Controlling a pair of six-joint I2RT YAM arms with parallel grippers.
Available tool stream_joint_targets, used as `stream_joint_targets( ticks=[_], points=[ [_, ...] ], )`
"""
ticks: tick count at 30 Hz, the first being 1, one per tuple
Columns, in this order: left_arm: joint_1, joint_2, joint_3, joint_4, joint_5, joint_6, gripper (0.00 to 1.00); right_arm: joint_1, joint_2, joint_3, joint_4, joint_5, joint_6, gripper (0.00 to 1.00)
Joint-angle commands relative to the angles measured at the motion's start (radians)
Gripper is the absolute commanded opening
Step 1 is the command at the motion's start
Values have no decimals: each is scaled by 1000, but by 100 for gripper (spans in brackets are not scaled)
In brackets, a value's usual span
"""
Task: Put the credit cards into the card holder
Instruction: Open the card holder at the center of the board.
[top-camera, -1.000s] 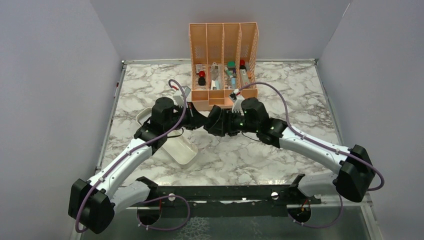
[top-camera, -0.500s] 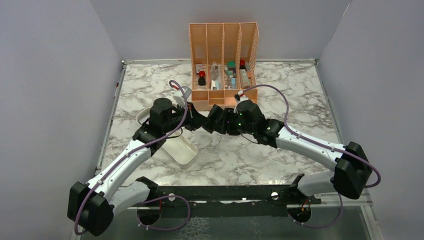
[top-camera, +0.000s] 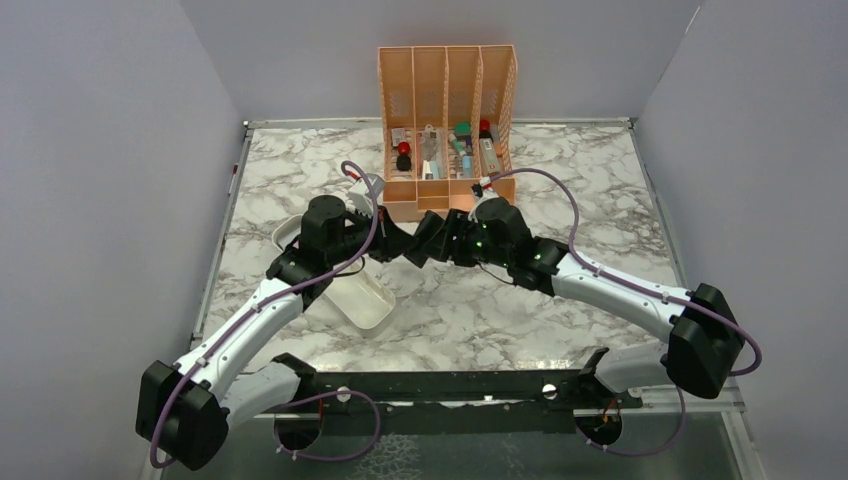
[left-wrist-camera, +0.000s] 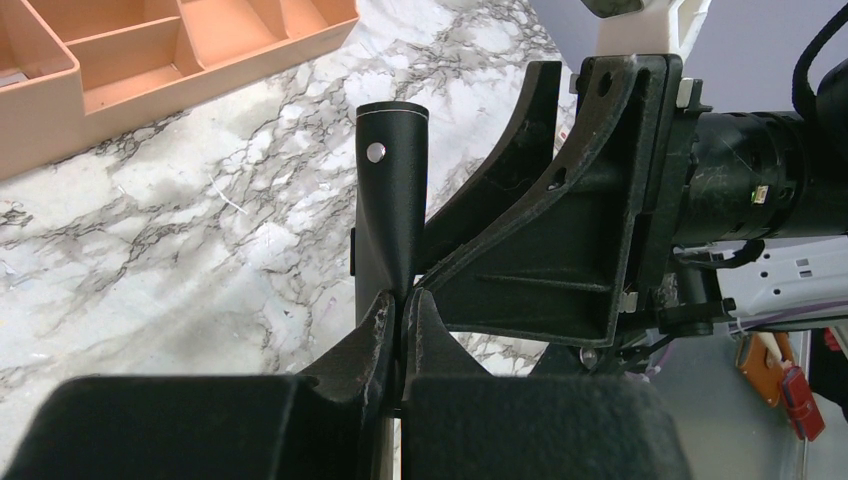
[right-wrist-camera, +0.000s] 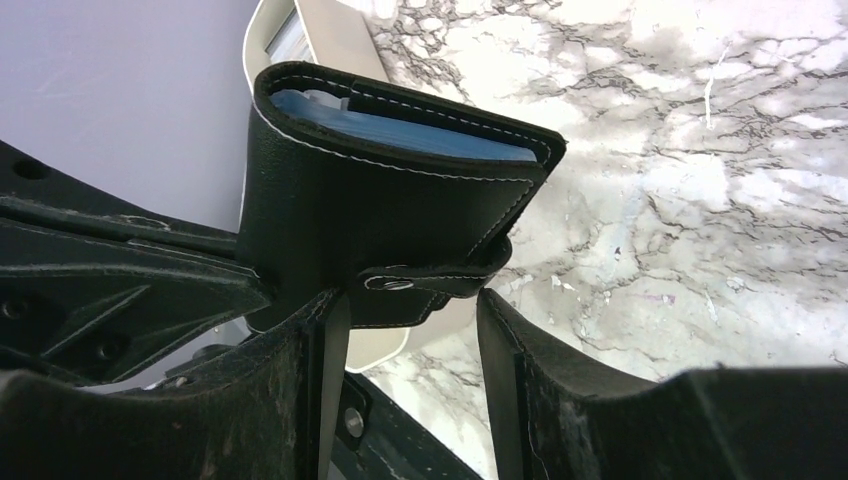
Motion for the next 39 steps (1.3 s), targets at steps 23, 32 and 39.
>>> stream_joint_targets(
  ticks=[23, 32, 39],
  points=[
    [-1, -40, 9, -42, 77, 27, 0, 3, 84, -11, -39, 258, -38, 1],
    [2, -38, 1, -87, 16, -3, 0, -1, 34, -112, -23, 307, -62, 1],
    [1, 28, -6, -63, 40, -64, 6, -3, -83, -187, 2, 219, -115, 1]
  ],
)
